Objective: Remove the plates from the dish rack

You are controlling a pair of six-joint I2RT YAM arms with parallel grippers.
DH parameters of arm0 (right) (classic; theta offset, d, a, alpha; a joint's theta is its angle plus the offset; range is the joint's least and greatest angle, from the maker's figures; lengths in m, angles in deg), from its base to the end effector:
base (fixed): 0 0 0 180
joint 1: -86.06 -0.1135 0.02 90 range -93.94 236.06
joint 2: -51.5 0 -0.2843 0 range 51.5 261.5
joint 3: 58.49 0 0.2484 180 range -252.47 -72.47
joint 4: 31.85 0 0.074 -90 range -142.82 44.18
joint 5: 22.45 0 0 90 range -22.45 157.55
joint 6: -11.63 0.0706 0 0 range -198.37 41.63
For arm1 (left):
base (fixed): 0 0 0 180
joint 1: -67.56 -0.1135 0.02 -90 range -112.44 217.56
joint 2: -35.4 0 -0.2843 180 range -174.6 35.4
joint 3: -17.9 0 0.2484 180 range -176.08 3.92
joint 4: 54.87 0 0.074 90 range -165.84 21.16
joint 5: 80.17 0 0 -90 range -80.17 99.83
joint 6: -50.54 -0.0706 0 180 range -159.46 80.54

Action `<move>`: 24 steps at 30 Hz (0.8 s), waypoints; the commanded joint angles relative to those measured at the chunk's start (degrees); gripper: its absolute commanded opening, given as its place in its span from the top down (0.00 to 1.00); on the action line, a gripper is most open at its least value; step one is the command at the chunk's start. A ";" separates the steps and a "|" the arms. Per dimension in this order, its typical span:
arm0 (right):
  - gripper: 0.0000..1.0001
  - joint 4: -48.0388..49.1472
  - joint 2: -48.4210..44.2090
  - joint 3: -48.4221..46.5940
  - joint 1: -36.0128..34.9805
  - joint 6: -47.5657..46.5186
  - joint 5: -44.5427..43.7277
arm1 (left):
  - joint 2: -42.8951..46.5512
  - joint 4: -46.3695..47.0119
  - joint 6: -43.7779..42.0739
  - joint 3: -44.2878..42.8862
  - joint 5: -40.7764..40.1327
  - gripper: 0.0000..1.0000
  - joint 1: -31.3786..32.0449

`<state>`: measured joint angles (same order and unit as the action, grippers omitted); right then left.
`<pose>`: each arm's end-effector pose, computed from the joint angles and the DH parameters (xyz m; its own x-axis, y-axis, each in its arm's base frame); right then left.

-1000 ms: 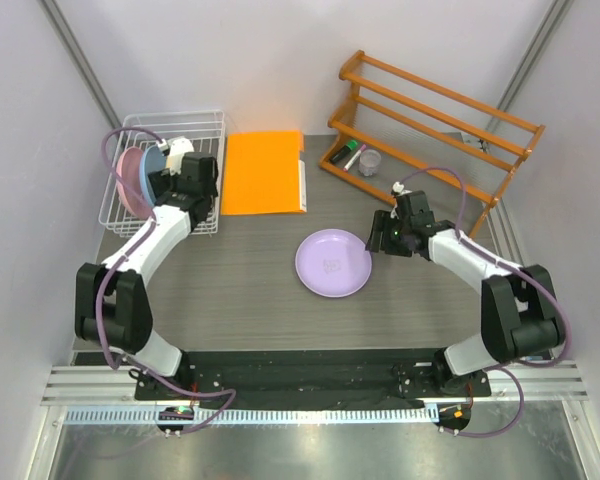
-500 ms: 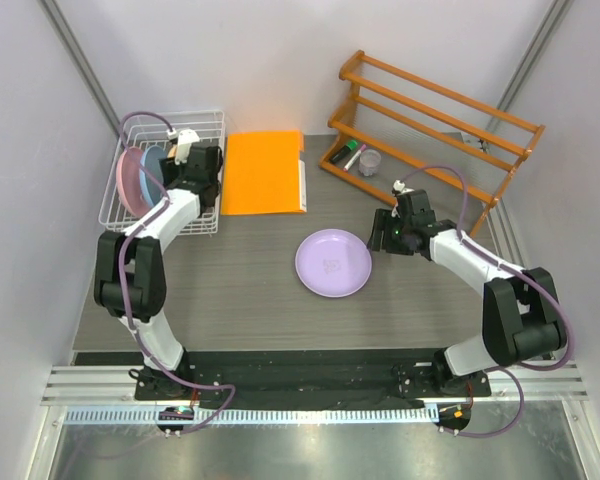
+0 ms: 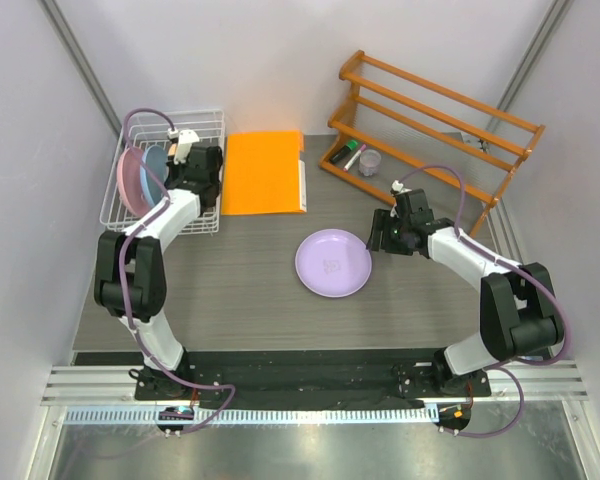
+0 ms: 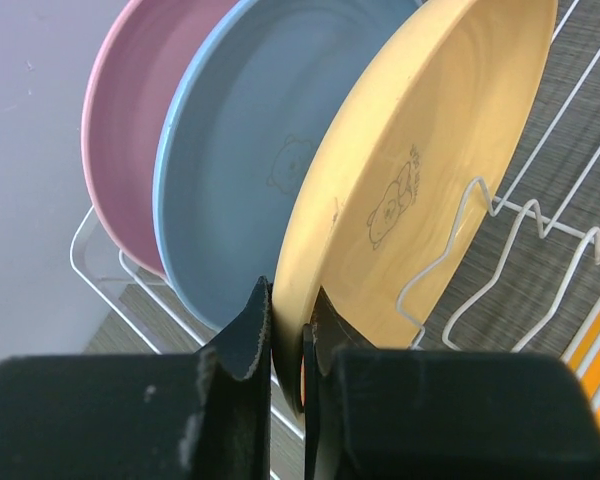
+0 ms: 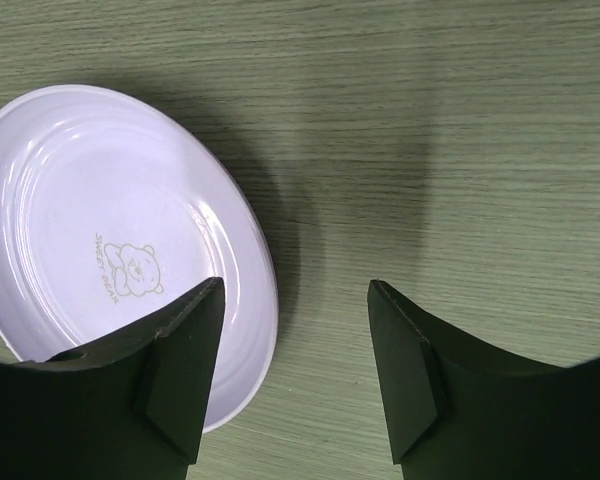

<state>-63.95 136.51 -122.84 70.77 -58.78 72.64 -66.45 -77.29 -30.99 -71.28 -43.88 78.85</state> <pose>0.3022 0.0891 0.1942 -0.8289 0.1196 -0.5464 -0.0388 0.9622 0.2694 0.4186 -0.0255 0.2707 -0.4794 0.0068 -0.8776 -0.6081 0.7184 0.3378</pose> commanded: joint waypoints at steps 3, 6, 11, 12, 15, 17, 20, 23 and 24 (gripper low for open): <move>0.34 0.55 -1.52 -1.75 -0.18 -0.61 -0.33 | 5.25 5.36 -2.75 -0.56 -9.65 1.00 0.22; 0.34 0.46 -1.96 -1.57 -0.27 -0.52 0.01 | 6.13 5.98 -5.56 -1.35 -12.46 1.00 0.57; 0.34 0.29 -3.27 -1.57 -0.18 -0.52 -0.25 | 8.06 6.34 -8.21 -1.88 -15.18 1.00 1.36; 0.33 0.20 -3.62 -1.57 -0.27 -0.52 -0.33 | 8.41 6.34 -10.12 -1.79 -15.28 1.00 1.54; 0.33 -0.24 -5.03 -1.75 -0.27 -0.78 -0.51 | 11.13 5.64 -10.49 -1.44 -15.46 1.00 2.16; 0.33 -0.50 -5.91 -1.84 -0.27 -0.79 -0.42 | 12.71 4.76 -10.14 -1.53 -14.67 1.00 3.38; 0.32 -0.59 -7.66 -2.54 -0.27 -0.79 0.71 | 16.05 -0.24 -6.82 -2.41 -11.78 1.00 6.28; 0.32 -0.33 -8.90 -4.38 -0.27 -0.35 4.91 | 19.39 -10.25 2.15 -3.90 0.15 1.00 8.21; 0.32 -0.15 -9.07 -5.00 -0.35 -0.26 6.07 | 20.10 -14.19 3.99 -4.08 5.76 1.00 8.48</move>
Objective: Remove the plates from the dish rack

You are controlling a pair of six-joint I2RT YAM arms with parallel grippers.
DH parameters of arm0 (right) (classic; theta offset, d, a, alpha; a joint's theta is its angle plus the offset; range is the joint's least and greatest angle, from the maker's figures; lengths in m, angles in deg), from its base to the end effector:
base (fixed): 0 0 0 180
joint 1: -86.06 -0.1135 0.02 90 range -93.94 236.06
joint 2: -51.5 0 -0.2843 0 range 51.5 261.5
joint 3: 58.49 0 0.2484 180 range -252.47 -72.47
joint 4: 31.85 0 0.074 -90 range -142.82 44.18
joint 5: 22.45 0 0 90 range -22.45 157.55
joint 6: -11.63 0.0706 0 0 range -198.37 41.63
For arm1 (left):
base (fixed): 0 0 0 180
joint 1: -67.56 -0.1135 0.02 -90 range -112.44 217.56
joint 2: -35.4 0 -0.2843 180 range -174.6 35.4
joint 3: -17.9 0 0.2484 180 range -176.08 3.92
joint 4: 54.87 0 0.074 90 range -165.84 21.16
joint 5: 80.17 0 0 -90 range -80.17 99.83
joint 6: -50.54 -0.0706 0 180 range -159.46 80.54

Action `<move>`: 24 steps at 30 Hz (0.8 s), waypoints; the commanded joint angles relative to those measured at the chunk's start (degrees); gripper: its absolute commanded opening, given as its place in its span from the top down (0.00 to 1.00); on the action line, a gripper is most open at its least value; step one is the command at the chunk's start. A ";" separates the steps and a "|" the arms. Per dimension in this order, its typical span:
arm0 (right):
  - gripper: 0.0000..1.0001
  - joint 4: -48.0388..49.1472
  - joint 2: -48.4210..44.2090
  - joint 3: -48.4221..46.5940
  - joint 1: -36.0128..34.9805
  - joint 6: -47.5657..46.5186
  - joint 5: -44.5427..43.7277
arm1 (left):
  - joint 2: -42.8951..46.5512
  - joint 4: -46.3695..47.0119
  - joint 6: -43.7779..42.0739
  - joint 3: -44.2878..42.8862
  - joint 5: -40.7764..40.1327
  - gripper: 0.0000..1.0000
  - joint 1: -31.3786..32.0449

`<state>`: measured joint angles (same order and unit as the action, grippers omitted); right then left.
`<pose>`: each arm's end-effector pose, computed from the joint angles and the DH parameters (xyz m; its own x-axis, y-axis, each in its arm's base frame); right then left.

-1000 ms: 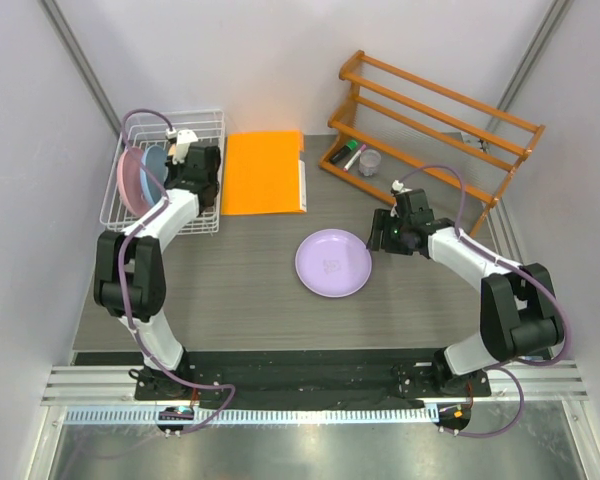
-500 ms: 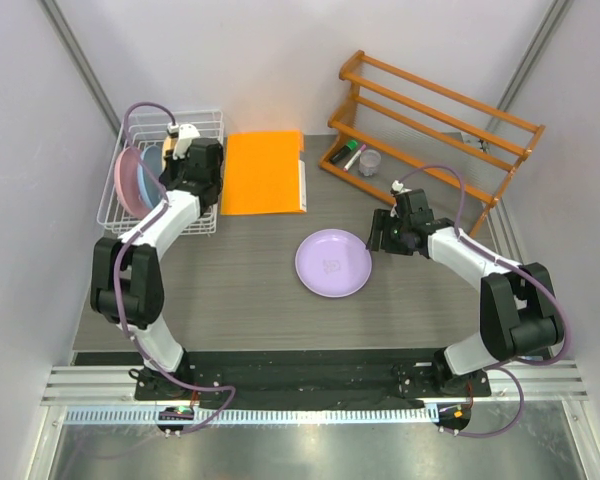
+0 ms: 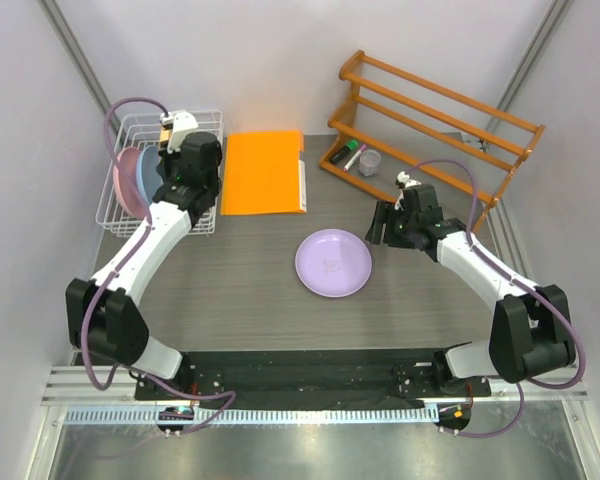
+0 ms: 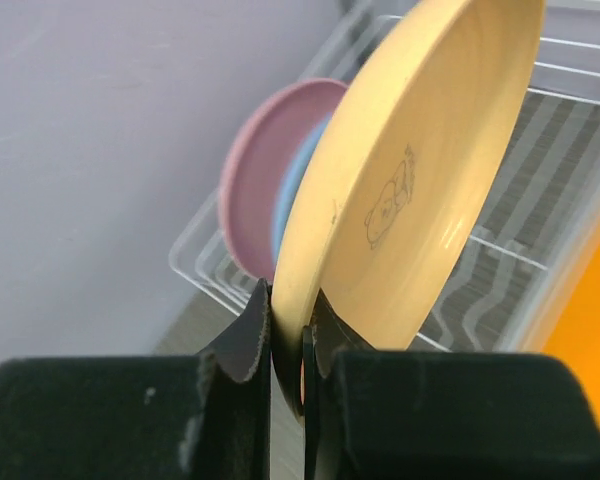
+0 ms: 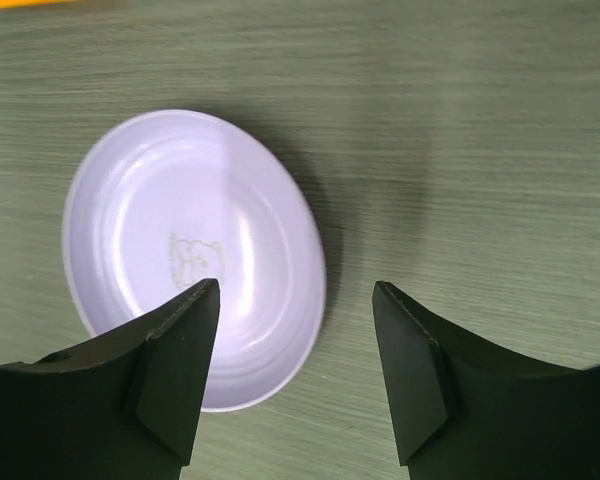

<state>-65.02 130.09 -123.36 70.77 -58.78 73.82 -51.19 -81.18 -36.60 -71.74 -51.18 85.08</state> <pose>0.2908 0.0875 0.2280 -0.7755 0.1335 -0.6171 -0.0787 0.9493 0.3043 0.3529 -0.0466 0.3678 -0.3452 0.0836 -0.9348 -0.6384 0.7091 0.2992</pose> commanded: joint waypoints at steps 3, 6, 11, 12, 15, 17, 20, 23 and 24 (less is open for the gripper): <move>0.31 3.37 -2.91 -5.97 -0.79 1.05 9.81 | 8.70 -9.21 15.51 0.05 33.27 1.00 2.87; 0.30 8.11 -2.83 -6.15 -1.06 4.12 15.77 | 11.26 -4.20 21.04 5.33 48.76 1.00 3.57; 0.29 18.84 -1.16 -4.39 -1.76 9.31 21.77 | 9.78 -2.16 26.67 8.42 62.56 1.00 4.98; 0.29 20.76 -0.81 -4.13 -2.11 10.02 22.30 | 9.77 -1.21 27.72 9.12 63.55 1.00 5.33; 0.28 23.06 1.30 -4.13 -2.82 10.46 22.30 | 10.29 0.55 30.18 11.67 66.19 1.00 6.30; 0.28 24.12 2.96 -4.04 -3.08 10.55 22.04 | 10.82 2.05 30.98 13.43 66.99 1.00 7.26; 0.28 24.56 4.20 -4.13 -3.43 10.38 21.43 | 10.91 2.67 32.21 14.57 67.78 1.00 8.14; 0.28 23.86 5.70 -4.65 -3.69 9.94 20.72 | 11.18 3.02 32.39 15.45 68.05 1.00 9.46; 0.28 23.60 6.31 -4.57 -3.70 9.59 20.63 | 11.44 3.02 32.39 15.63 68.39 1.00 9.64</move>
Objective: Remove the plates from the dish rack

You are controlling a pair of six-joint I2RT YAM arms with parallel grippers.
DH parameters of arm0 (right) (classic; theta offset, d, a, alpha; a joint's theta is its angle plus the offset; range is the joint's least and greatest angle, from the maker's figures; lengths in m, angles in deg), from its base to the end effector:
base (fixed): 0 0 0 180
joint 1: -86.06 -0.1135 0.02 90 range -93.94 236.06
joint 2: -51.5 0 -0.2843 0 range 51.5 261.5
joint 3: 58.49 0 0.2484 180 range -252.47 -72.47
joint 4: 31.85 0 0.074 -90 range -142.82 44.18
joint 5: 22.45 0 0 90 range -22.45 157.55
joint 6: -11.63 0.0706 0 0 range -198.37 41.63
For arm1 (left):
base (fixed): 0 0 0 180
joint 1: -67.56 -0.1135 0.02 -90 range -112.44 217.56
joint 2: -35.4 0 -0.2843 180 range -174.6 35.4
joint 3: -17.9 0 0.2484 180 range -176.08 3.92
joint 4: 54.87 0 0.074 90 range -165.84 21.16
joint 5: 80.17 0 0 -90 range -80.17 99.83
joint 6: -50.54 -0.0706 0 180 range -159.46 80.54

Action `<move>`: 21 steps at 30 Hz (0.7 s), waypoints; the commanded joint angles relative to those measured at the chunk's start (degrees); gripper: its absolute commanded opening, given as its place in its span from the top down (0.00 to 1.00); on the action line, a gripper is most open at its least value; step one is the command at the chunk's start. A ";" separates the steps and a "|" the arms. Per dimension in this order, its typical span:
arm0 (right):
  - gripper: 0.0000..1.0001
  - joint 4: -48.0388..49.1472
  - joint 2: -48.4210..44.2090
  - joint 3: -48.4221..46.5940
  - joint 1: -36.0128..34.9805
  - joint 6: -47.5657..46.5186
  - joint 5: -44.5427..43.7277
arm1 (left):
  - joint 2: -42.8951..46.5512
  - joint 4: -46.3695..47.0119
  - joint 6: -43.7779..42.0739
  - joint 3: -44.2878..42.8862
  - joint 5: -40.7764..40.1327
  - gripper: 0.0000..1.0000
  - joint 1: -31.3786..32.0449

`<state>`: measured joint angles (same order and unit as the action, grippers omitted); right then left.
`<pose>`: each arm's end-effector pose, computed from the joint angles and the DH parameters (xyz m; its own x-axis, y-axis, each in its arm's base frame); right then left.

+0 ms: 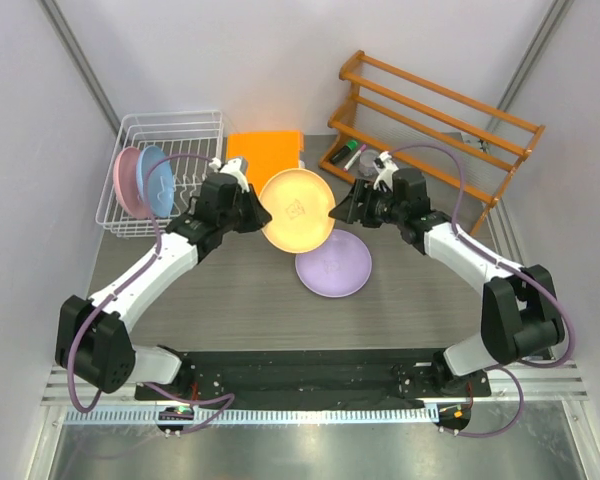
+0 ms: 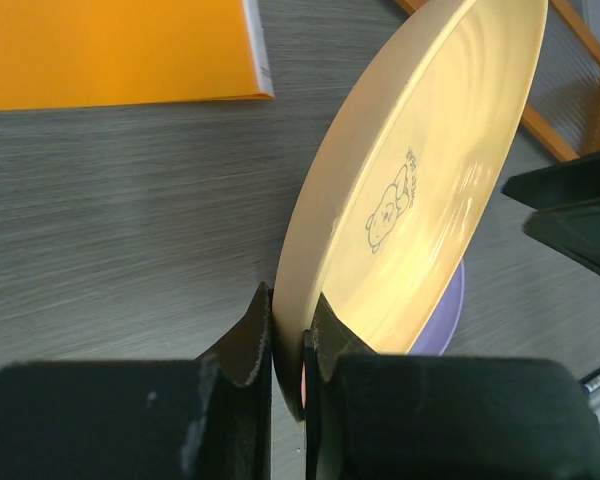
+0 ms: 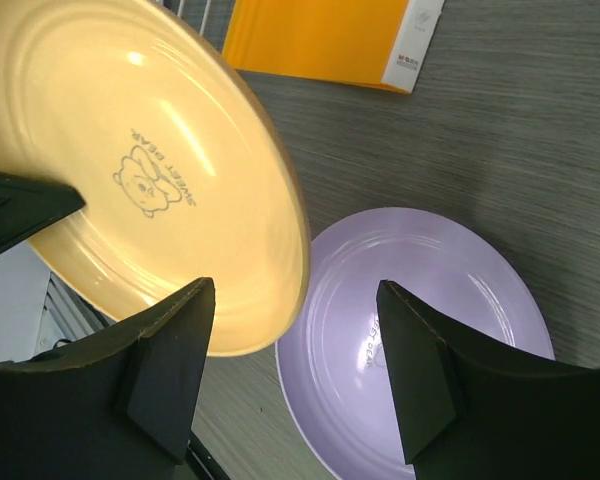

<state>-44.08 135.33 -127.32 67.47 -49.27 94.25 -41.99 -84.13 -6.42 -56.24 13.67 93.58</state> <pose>0.3228 0.1420 0.2691 -0.7016 0.2224 -0.6770 -0.3688 0.6995 0.6121 0.2924 -0.1480 0.2992 -0.6712 -0.2777 -0.6873 0.1461 0.8594 -0.4900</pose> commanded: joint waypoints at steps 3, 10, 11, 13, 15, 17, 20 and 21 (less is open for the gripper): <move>0.29 2.66 2.12 -0.78 -0.48 -0.27 0.11 | 2.33 6.24 2.30 0.57 4.94 1.00 2.10; 0.64 3.01 3.97 -0.52 -0.66 -0.71 2.92 | 2.33 9.05 2.73 2.42 7.76 1.00 2.63; 0.69 2.92 3.97 -0.52 -0.66 -0.80 3.09 | 2.06 9.14 2.73 2.24 7.85 1.00 2.63; 0.88 2.48 4.06 -0.35 -0.66 -1.15 3.45 | 1.36 9.31 2.56 2.07 8.73 1.00 2.72; 0.99 1.52 3.71 -0.17 -0.66 -1.33 2.49 | 0.92 8.79 2.12 1.28 8.73 0.83 2.72; 0.99 -0.14 2.31 0.44 -0.57 -1.50 0.74 | 0.04 6.51 1.16 0.31 6.55 0.43 2.63; 0.99 -4.17 -0.06 1.15 -0.48 -2.38 -4.10 | 0.04 3.08 -0.60 -1.27 0.60 0.01 2.63; 0.99 -5.42 -0.68 1.24 -0.40 -2.64 -5.07 | 0.21 1.51 -2.26 -1.54 -1.27 0.01 2.63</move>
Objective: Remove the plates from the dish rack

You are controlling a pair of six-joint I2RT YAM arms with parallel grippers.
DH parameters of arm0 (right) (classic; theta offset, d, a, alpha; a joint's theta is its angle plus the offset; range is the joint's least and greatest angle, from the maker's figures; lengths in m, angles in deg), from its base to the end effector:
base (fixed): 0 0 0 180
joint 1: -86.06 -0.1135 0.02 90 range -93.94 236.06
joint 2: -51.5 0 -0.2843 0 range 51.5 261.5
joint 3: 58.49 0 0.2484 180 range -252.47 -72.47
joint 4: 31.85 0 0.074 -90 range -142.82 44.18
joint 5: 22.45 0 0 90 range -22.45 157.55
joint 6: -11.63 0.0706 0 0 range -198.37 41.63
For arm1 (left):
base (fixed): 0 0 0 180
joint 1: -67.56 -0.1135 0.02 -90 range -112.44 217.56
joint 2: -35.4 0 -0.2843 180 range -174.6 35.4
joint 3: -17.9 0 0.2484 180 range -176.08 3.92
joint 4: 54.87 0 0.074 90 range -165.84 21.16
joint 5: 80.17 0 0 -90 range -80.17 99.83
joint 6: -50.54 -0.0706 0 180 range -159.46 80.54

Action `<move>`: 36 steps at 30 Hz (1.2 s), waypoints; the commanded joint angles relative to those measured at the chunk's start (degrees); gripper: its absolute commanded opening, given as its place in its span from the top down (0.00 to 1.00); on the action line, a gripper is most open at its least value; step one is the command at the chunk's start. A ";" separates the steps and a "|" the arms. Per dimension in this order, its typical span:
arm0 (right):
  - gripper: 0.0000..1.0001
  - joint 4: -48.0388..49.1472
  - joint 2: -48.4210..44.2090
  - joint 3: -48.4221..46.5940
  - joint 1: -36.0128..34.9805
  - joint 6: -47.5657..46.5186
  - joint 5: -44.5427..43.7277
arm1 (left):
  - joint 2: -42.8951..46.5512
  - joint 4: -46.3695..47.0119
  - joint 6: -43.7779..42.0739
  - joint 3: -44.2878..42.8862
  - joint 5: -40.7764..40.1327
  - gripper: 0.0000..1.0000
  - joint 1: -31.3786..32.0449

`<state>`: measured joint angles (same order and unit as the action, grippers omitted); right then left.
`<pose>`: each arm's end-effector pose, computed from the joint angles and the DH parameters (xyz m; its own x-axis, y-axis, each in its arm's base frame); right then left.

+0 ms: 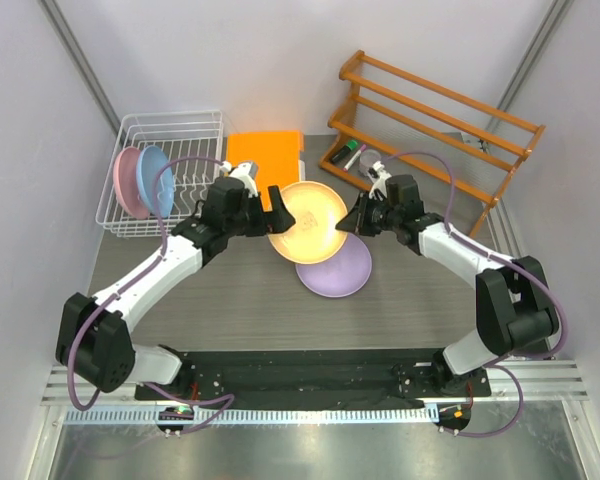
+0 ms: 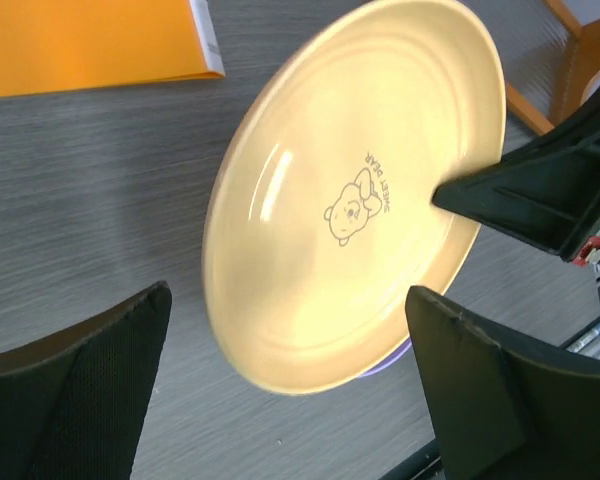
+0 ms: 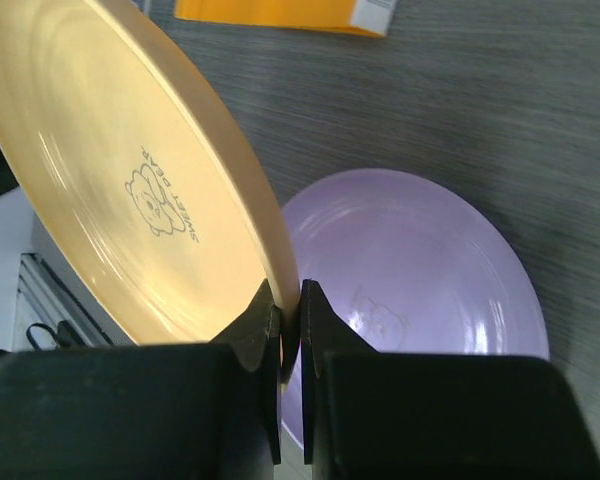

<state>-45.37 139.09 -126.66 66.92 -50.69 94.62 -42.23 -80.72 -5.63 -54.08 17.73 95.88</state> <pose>0.3269 0.1475 0.2405 -0.7581 0.1747 -0.6282 -0.3394 0.7169 0.6090 0.2850 -0.1646 0.2915 -0.7011 -0.2486 -0.6683 0.2200 0.8161 -0.5343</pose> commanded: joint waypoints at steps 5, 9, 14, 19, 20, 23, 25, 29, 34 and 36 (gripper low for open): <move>0.99 -13.61 -5.76 0.67 0.85 -3.33 -12.30 | 2.82 -5.78 -8.76 -5.81 -20.53 0.01 0.34; 0.99 -17.49 -6.03 1.19 1.29 -3.95 -13.27 | 6.07 -6.14 -14.13 -5.90 -36.15 0.01 0.34; 0.99 -19.87 -6.03 2.25 1.73 -4.04 -14.41 | 7.66 -3.95 -18.86 -4.85 -50.25 0.00 0.25; 0.98 -20.14 -5.50 3.48 1.65 -3.95 -13.19 | 5.73 -1.31 -21.96 -4.67 -56.85 0.01 0.25; 0.98 -20.31 -5.24 3.57 1.65 -3.78 -13.27 | 4.69 -1.13 -22.13 -4.84 -58.34 0.01 0.16; 0.95 -20.31 -4.80 3.66 1.65 -3.95 -12.57 | 2.58 -0.87 -22.84 -5.46 -60.01 0.00 -0.19; 0.81 -20.31 -4.62 3.75 1.65 -4.04 -11.61 | 1.60 -1.30 -22.31 -5.99 -60.02 0.00 -0.72; 0.61 -20.84 -4.27 3.92 1.65 -4.65 -10.72 | 0.55 -1.22 -21.96 -6.51 -59.41 0.00 -2.29; 0.46 -22.59 -5.15 3.22 1.56 -5.88 -12.04 | 0.19 -1.30 -21.69 -7.13 -57.21 0.01 -5.02; 0.43 -25.31 -6.11 2.17 1.64 -7.28 -16.07 | 0.28 -1.48 -21.69 -7.48 -56.60 0.00 -6.95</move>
<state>-67.56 135.47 -122.79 68.54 -55.43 81.99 -42.45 -84.46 -27.71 -58.62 -38.66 91.59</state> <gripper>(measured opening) 0.557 0.994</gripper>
